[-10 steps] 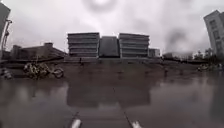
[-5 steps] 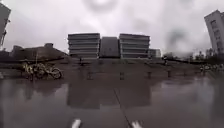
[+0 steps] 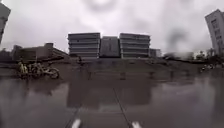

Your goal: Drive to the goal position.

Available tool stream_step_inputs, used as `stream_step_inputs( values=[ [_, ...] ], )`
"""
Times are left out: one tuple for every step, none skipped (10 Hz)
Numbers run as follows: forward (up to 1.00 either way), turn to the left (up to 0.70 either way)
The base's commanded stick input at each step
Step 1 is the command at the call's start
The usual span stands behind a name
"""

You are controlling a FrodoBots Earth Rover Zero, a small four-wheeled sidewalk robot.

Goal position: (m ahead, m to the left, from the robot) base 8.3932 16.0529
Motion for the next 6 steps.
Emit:
stream_step_inputs(
  values=[
    [0.7,0.0],
    [0.7,0.0],
    [0.7,0.0],
    [0.7,0.0],
    [0.7,0.0],
    [0.7,0.0]
  ],
)
